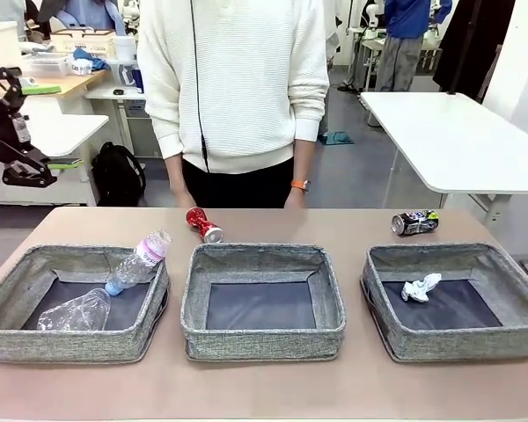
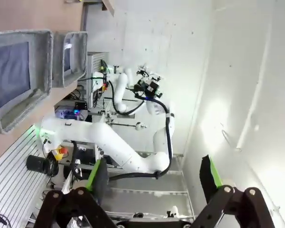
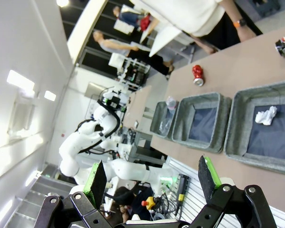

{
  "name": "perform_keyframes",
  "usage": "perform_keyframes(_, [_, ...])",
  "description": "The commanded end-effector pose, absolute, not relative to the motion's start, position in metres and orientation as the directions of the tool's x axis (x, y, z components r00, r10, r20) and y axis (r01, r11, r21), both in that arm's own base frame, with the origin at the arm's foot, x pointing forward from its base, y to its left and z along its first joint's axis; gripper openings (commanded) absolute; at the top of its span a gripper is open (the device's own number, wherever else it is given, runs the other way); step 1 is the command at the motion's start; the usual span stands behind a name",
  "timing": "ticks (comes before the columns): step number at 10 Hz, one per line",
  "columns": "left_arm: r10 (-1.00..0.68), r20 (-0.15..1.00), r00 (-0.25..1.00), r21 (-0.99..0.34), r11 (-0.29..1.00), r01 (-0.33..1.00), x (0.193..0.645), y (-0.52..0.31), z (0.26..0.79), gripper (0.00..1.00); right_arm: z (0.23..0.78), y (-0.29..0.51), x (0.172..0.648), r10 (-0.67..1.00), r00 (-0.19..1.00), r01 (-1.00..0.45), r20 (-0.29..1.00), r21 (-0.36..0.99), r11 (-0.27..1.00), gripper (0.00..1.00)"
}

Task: Sort the waste into the appropriate baskets.
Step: Place the picked waste into the Fabric basket indicated by the person.

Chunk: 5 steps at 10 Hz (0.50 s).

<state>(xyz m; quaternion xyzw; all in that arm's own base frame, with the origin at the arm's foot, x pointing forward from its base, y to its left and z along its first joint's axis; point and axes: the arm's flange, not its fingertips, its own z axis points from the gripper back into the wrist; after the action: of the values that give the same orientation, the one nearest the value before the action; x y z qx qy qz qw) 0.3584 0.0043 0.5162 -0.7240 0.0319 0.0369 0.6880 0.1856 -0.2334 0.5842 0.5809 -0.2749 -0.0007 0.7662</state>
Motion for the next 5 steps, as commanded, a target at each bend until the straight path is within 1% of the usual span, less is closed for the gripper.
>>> perform_keyframes(1, [0.019,-0.207,0.978,-0.97,0.125,-0.208,0.335,0.017,0.541,1.0,0.585,-0.232,0.185,-0.322,0.844,-0.331,0.43,0.888,0.318,1.0])
perform_keyframes(2, [0.072,-0.149,0.986,-0.973,0.167,-0.159,0.315,0.033,0.557,1.0,0.585,-0.232,0.185,-0.322,0.844,-0.331,0.43,0.888,0.318,1.0])
perform_keyframes(3, [0.144,-0.145,0.979,-0.959,0.225,-0.175,0.29,0.057,0.572,1.0,0.585,-0.232,0.185,-0.322,0.844,-0.331,0.43,0.888,0.318,1.0])
perform_keyframes(4, [0.23,-0.17,0.958,-0.948,0.228,-0.222,0.263,0.091,0.585,1.0,0.585,-0.232,0.185,-0.322,0.844,-0.331,0.43,0.888,0.318,1.0])
perform_keyframes(5, [0.289,-0.147,0.946,-0.96,0.189,-0.207,0.249,0.107,0.59,1.0,0.585,-0.232,0.185,-0.322,0.844,-0.331,0.43,0.888,0.318,1.0])
